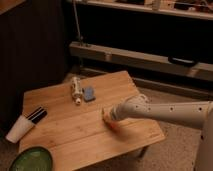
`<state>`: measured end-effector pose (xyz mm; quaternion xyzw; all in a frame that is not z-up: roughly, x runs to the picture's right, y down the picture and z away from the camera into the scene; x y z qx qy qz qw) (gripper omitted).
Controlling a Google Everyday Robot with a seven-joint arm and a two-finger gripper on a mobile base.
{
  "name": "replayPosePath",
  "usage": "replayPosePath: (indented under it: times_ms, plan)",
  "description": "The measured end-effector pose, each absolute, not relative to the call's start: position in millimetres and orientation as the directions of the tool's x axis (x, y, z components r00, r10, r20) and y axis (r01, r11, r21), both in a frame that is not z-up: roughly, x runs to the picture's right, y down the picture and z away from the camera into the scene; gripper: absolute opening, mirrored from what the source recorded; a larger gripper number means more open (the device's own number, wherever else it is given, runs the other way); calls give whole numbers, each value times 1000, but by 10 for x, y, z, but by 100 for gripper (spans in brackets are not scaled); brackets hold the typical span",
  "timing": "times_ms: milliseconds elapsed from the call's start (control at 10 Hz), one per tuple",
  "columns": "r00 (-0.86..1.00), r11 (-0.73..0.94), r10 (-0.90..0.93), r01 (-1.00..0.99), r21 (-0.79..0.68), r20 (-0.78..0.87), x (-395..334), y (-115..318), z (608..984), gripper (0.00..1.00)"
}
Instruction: Drag the pepper across the table
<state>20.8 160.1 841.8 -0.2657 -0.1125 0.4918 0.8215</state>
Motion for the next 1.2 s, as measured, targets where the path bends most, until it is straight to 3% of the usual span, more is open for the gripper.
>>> replayPosePath:
  times_ms: [1200]
  plan:
    - [519,384,849,-733,-562,-97,337,1920,8137,22]
